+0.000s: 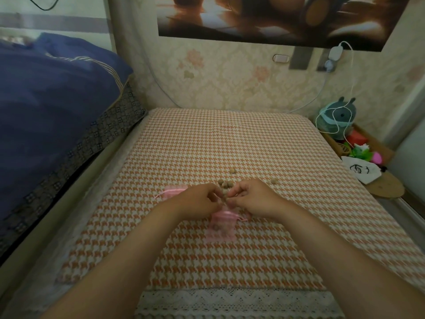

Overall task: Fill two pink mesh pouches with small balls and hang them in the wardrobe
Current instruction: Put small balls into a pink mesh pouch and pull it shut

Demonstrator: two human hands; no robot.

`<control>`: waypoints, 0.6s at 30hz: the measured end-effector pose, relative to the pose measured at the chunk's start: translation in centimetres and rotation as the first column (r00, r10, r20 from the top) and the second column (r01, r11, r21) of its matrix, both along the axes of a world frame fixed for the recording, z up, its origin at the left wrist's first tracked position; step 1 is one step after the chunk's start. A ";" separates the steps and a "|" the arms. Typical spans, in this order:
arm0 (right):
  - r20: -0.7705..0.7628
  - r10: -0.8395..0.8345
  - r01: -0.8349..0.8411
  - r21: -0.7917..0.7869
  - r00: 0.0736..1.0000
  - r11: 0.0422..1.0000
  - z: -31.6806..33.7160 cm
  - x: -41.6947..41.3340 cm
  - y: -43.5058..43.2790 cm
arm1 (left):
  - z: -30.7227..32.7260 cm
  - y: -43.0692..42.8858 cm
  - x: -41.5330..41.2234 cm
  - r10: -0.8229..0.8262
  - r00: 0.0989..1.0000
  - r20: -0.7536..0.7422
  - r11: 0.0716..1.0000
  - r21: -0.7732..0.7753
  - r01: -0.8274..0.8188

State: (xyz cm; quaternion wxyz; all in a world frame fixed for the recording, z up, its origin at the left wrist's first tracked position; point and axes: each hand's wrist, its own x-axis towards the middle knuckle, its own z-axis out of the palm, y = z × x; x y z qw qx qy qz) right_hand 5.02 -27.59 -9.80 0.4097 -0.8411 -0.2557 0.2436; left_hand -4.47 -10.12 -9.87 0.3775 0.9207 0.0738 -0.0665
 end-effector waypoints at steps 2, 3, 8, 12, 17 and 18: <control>-0.012 0.001 -0.001 -0.005 1.000 1.000 0.4 -0.1 -0.1 | -0.2 -0.1 0.1 -0.035 0.999 -0.002 0.999 0.015 0.035; -0.024 0.003 -0.004 -0.007 1.000 1.000 0.6 -0.1 -0.2 | -0.3 -0.1 0.2 -0.053 0.999 -0.003 0.998 0.026 0.053; -0.084 0.041 -0.043 -0.018 0.996 0.999 1.6 -0.6 -0.6 | 0.5 0.1 0.1 -0.068 0.998 -0.004 0.998 0.012 0.068; -0.041 0.115 -0.117 -0.042 0.992 0.992 2.6 -0.9 -0.8 | 1.5 0.4 -0.4 -0.099 0.994 0.042 0.995 0.033 0.098; 0.028 0.191 -0.186 -0.124 0.981 0.975 3.4 -1.6 -0.8 | 2.0 0.1 -0.9 -0.093 0.991 0.095 0.996 0.023 0.091; 0.031 0.214 -0.208 -0.143 0.976 0.968 3.6 -1.7 -0.9 | 2.0 0.0 -0.9 -0.088 0.991 0.103 0.996 0.014 0.087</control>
